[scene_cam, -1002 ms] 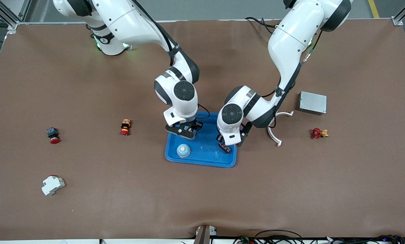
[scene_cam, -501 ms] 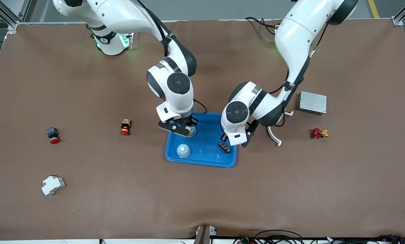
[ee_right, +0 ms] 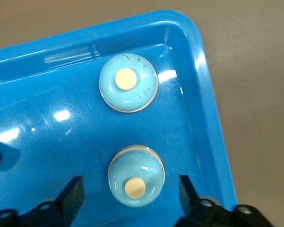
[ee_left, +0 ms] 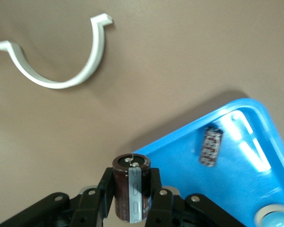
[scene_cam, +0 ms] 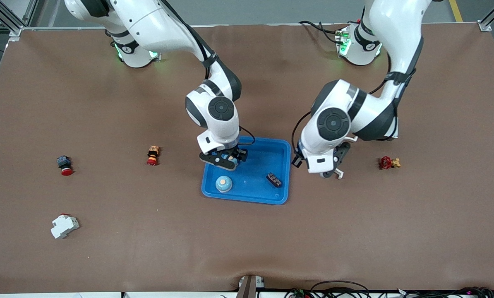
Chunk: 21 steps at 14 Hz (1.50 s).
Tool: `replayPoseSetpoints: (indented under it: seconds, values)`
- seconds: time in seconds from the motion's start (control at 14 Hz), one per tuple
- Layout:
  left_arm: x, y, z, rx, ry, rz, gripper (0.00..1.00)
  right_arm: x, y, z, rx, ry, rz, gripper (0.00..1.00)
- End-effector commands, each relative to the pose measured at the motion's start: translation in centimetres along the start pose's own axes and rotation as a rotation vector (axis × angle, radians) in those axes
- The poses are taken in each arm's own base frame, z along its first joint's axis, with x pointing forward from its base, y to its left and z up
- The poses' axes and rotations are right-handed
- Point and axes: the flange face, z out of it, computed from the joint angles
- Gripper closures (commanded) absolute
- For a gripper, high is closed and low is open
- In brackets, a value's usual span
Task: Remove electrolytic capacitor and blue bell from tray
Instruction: 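Carry the capacitor toward the brass valve while the right gripper carries the bell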
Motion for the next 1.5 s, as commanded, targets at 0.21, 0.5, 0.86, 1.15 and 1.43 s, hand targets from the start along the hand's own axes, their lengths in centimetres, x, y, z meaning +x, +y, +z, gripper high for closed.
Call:
replayPoseSetpoints:
  seconds: [0.21, 0.5, 0.86, 1.15, 1.43]
  values:
    - [6.4, -6.3, -2.7, 0.054, -0.081, 0.221, 1.00, -0.8, 0.1, 2.3, -0.017, 0.017, -0.012, 0.00]
    - [11.8, -11.1, -2.0, 0.070, -0.105, 0.353, 1.00, -1.5, -0.1, 3.2, -0.023, 0.013, -0.021, 0.00]
    - [16.9, -13.5, 0.8, 0.068, -0.063, 0.463, 1.00, -1.8, -0.2, 4.0, -0.025, 0.021, -0.034, 0.00]
    - [19.5, -14.4, 3.8, 0.020, 0.032, 0.509, 1.00, -2.5, -0.5, 4.4, -0.031, 0.026, -0.053, 0.43]
    - [22.3, -15.5, 6.5, 0.049, 0.071, 0.576, 1.00, -2.4, -0.4, 4.0, -0.035, 0.027, -0.054, 1.00]
